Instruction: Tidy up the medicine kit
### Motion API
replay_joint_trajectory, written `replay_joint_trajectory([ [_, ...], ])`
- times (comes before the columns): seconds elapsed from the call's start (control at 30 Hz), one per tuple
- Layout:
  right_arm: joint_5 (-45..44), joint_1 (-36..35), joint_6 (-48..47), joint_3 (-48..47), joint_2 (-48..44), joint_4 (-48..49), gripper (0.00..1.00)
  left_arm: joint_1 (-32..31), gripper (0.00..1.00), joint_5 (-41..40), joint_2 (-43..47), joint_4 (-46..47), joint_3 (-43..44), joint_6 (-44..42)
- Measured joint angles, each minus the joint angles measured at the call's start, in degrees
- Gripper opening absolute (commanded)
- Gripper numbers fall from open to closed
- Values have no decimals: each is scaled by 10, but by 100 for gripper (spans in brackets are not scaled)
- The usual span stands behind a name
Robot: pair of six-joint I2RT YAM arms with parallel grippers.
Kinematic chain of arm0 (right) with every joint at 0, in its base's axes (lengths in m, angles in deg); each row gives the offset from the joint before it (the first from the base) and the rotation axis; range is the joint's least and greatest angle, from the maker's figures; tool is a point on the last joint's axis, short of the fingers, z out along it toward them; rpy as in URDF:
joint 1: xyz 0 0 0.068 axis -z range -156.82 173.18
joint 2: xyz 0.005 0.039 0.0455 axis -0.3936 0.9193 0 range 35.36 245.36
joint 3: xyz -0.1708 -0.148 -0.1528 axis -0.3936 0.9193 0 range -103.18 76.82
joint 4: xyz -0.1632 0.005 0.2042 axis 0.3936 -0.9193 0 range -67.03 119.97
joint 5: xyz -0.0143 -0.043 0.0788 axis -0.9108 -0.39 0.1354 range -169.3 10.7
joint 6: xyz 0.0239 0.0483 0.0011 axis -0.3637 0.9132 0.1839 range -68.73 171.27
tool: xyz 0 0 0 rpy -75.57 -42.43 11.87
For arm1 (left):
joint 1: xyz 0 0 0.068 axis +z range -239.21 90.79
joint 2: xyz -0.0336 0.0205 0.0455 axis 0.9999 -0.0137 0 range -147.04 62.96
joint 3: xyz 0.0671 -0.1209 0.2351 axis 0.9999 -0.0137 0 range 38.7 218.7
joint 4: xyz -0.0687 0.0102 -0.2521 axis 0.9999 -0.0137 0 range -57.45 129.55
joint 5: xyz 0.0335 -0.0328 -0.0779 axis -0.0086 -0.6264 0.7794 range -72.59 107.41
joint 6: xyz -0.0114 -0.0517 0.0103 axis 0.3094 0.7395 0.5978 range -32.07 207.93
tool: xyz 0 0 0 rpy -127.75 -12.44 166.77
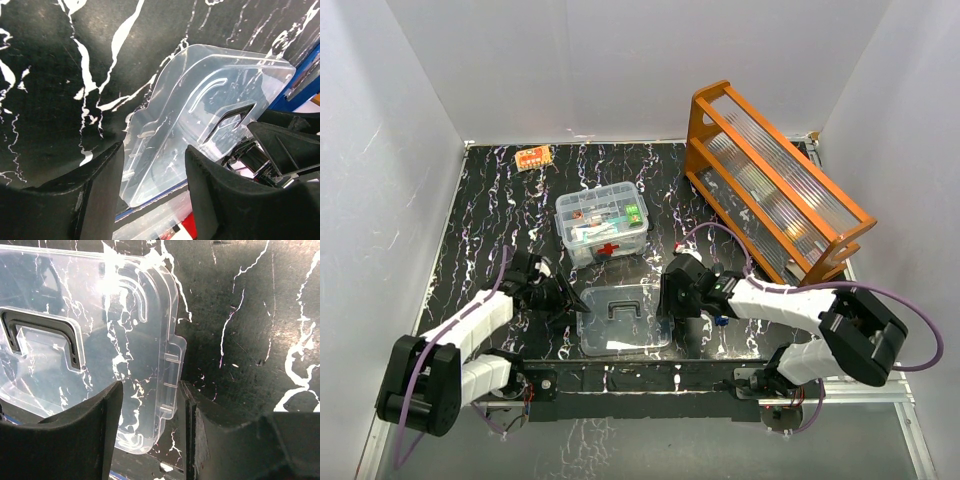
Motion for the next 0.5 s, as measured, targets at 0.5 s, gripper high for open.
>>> replay_joint_trajectory([
  [0.5,-23,1,-15,0,-107,-6,43,0,48,-16,74,-62,53,-9],
])
